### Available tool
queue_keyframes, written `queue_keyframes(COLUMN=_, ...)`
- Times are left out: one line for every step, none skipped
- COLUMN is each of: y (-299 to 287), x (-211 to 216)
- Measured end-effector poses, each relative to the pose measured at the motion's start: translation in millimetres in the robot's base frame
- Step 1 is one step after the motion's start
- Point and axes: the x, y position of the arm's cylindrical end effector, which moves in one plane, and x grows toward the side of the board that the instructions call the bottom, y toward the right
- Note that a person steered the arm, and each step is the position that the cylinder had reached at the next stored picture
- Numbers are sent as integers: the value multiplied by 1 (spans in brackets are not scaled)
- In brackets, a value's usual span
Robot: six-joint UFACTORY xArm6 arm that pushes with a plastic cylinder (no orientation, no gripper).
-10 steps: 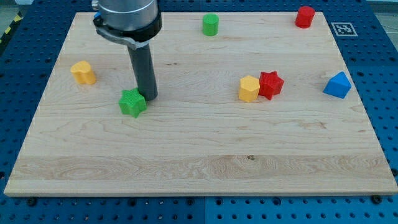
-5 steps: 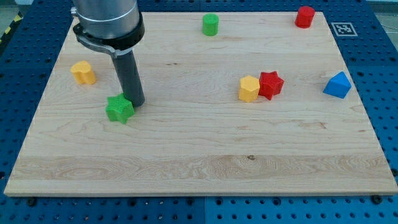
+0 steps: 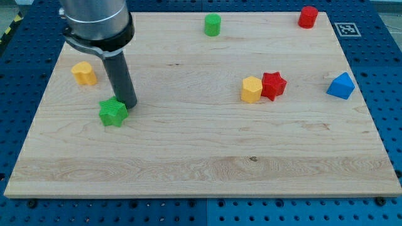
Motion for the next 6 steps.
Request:
queue_keyframes(y=-3, x=11)
queue_keyframes(y=-20, x=17)
queue_keyframes(y=-35, x=17)
queue_keyframes(y=-37, x=1)
queue_keyframes(y=-36, x=28)
queue_keyframes(y=-37, x=46)
